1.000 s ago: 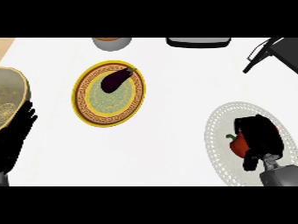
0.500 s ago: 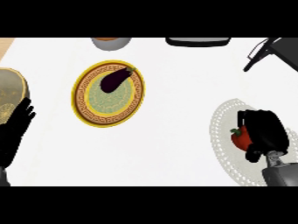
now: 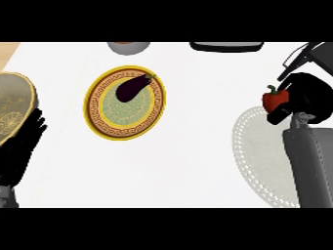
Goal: Pick the bell pepper from the placemat and place it in the tiered shelf
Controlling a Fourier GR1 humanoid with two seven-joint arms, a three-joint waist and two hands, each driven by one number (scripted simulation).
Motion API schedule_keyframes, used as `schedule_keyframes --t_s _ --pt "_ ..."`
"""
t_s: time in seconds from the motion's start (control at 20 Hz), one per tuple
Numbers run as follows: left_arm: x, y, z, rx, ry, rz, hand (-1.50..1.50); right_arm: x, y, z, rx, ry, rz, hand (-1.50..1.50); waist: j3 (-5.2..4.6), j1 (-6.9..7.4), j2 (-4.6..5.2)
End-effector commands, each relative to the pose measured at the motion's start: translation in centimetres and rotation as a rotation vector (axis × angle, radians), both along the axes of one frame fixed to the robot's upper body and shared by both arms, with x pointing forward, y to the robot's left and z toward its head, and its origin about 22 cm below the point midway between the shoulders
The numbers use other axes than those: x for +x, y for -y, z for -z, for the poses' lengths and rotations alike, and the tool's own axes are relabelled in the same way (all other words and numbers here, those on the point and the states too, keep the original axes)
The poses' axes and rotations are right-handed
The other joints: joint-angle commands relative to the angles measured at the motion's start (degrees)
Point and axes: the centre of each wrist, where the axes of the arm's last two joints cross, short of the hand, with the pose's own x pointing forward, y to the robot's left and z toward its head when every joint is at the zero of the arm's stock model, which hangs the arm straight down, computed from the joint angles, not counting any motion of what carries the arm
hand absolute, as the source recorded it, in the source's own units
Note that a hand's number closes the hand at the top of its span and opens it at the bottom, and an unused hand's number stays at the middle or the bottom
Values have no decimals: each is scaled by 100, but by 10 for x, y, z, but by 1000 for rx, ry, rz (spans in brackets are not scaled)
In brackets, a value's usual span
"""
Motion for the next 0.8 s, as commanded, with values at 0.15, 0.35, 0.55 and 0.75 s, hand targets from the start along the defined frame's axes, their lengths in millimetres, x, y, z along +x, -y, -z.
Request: schedule_keyframes --t_s 0.15,0.35,0.55,0.75 --pt "-15 -17 2 -6 -10 -27 0 -4 -21 -72 112 164 129 150 -4 -154 -65" --pt "-11 -12 9 2 -17 -25 0 -14 -24 -119 253 327 129 150 -4 -190 -62" --pt "-27 -11 -1 6 -12 -28 0 -39 -11 -156 281 452 169 150 2 -137 -76" --pt "-21 2 -2 -9 5 -33 0 -51 -38 -191 231 514 194 150 -2 -112 -53"
